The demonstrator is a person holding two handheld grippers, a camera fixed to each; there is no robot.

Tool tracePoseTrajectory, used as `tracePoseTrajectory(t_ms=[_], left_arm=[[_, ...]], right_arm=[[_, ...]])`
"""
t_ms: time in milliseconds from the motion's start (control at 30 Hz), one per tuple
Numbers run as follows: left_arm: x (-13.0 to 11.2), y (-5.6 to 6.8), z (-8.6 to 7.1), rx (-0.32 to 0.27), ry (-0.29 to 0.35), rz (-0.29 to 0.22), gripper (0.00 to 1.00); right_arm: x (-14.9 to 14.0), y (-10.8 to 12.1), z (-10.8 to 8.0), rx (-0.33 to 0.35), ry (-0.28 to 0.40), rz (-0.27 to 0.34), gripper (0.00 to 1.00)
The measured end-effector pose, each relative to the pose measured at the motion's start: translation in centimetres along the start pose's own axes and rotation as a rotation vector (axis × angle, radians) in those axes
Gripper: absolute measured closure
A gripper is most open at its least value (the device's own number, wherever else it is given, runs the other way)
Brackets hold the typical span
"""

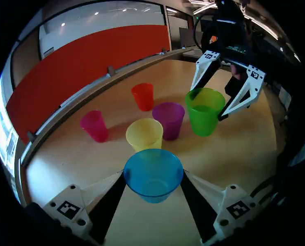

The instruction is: Pour water

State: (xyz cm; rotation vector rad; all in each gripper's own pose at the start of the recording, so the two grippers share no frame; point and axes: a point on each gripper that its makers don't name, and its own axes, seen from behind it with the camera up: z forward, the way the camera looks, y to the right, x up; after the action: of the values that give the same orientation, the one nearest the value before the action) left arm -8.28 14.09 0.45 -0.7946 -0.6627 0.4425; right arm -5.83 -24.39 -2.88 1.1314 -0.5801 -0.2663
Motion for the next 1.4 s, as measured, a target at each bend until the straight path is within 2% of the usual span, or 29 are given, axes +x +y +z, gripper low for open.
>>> tracePoseTrajectory(t_ms=[400,867,1400], left_arm=[[-0.9,0.3,1.3,-0.021,-0.025,0.001,0.12],[-0.9,0.1,2.3,-0.023,-0.011,-0.016,0.12],[-1.1,0.2,2.7,-0.024,0.011,-0.029,0.12]], right_arm=[[-2.0,0.0,1.0,0.016,-0.043,0.009,0.07],[-2.9,0.0,1.9,0.024,-0.056,0.023,0.08],[-4.1,-0.1,2.5,0.024,-0.068,0.028,0.07]])
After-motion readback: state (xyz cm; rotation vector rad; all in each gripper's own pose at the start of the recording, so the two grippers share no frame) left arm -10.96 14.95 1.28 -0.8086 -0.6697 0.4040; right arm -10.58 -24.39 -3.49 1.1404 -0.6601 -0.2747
